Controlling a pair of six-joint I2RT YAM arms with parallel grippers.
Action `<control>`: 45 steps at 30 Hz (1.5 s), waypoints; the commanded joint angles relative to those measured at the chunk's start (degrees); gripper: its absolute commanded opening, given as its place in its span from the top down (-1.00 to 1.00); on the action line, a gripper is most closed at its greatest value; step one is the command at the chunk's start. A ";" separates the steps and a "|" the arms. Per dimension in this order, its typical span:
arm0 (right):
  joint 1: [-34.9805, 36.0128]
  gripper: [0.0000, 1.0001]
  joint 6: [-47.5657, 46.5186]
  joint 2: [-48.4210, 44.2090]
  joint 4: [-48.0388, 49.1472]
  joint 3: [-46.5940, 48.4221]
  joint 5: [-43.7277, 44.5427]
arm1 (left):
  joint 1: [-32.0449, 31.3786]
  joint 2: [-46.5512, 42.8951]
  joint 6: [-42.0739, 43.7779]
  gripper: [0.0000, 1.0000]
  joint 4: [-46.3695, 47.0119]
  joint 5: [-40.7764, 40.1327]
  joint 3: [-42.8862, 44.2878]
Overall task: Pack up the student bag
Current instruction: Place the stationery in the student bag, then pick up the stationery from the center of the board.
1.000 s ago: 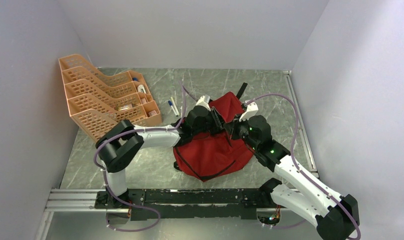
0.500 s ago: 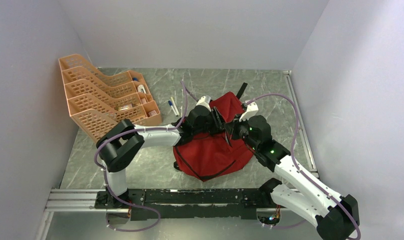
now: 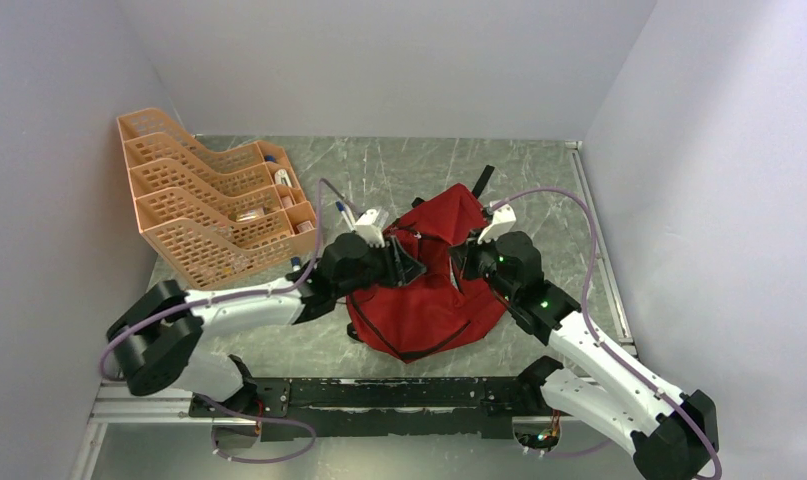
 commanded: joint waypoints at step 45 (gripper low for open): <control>0.46 1.00 -1.05 -1.34 -0.62 0.48 -1.71 | 33.10 7.69 11.68 -0.14 -32.83 -24.04 2.08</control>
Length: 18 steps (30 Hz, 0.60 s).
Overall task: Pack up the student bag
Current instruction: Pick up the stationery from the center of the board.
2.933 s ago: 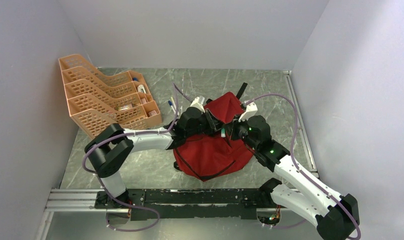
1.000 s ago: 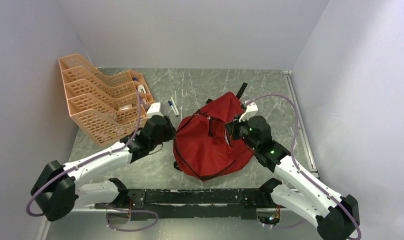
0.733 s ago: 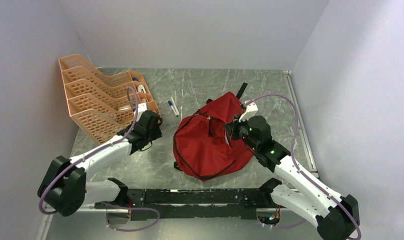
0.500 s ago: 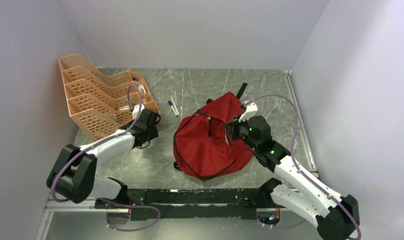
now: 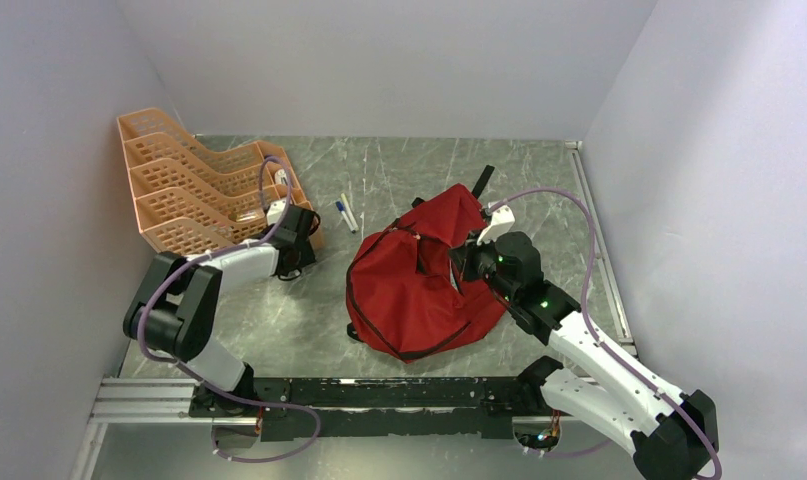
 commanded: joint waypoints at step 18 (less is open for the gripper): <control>0.41 1.00 -0.98 -0.48 1.21 0.10 -0.99 | 1.35 -2.04 0.06 0.76 1.49 8.79 -0.53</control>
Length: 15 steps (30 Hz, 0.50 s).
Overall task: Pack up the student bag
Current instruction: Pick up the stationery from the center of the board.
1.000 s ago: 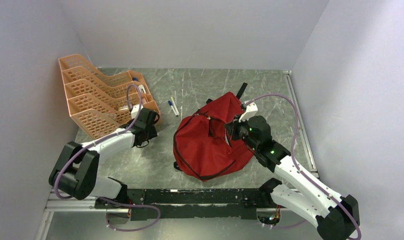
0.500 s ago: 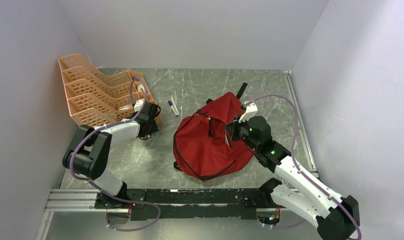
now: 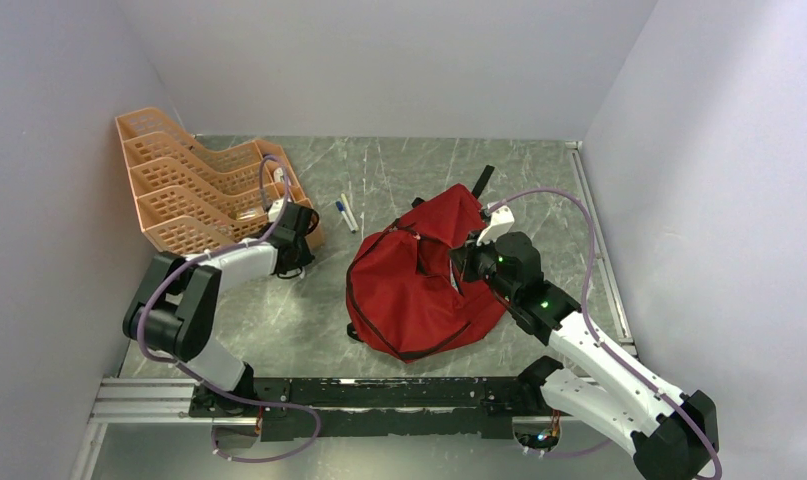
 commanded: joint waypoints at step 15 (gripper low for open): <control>0.41 1.00 0.53 0.64 3.01 -0.06 -2.19 | -20.92 -27.28 -13.78 0.84 5.14 10.17 -7.94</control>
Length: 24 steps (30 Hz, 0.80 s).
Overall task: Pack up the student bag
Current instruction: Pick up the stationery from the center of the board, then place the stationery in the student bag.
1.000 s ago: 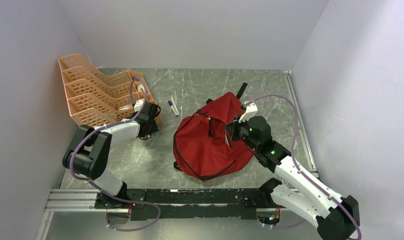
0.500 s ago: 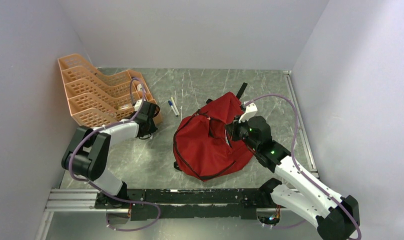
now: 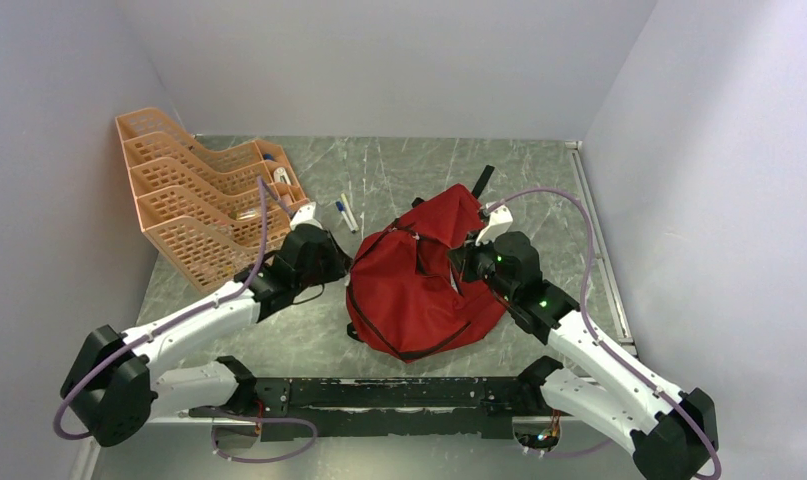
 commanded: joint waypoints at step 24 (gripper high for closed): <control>0.41 1.00 0.97 -1.33 0.97 0.85 -2.17 | -15.30 24.77 -3.92 0.90 31.82 9.34 13.80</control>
